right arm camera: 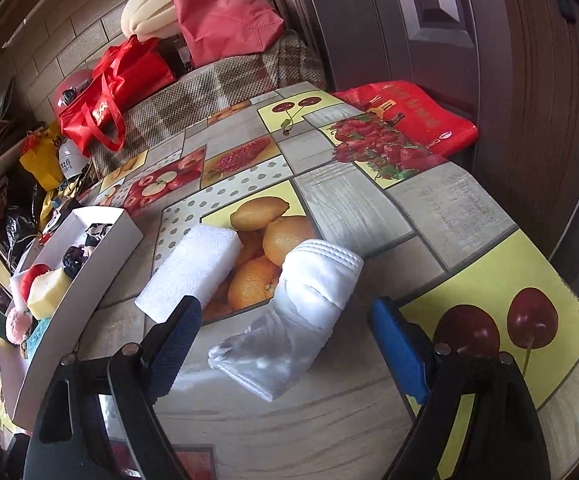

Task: Organize soft objects
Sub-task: 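Move both tools back to the table toward the white foam block and white sock, then grasp the white sock with the right tool while the left tool grasps the white foam block, then carry the foam block over the box with the left tool while the right tool carries the sock, then release the foam block into the box while the right tool releases the sock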

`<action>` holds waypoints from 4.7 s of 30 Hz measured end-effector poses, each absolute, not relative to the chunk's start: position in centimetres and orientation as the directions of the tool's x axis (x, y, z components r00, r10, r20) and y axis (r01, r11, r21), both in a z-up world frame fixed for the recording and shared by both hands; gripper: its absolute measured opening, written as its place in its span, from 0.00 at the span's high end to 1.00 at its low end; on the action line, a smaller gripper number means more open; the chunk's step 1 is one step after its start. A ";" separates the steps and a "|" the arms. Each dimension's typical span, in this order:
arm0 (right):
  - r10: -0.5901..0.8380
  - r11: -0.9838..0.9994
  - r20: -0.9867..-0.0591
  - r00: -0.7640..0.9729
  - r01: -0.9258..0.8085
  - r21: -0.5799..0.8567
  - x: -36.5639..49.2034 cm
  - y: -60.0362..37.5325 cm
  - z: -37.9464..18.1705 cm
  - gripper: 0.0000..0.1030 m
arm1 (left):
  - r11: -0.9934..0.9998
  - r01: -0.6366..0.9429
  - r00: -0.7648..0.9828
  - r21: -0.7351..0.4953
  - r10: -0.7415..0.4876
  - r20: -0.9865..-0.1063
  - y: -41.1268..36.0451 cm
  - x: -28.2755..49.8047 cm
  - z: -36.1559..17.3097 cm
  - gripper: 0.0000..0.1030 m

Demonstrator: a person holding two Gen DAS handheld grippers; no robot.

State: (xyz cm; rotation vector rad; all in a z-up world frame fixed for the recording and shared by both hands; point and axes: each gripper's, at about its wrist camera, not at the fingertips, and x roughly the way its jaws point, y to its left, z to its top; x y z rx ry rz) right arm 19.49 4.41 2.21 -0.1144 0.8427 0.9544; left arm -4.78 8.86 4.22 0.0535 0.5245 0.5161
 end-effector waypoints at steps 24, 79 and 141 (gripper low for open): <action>0.752 0.553 -0.633 0.182 -0.698 0.455 21.8 3.1 1.3 0.65 | 0.916 -0.375 0.586 0.145 0.355 -0.728 14.9 12.7 0.8 0.50; 0.864 0.361 -0.368 0.345 -0.932 -0.026 1.6 7.2 5.6 0.65 | 0.689 -0.724 0.646 -0.014 0.672 -0.361 16.2 -18.3 4.6 0.50; 0.877 0.164 -0.444 0.184 -0.983 -0.083 -1.6 20.2 5.0 0.18 | 0.423 -0.905 0.405 -0.044 0.827 -0.391 26.9 -17.9 4.7 0.00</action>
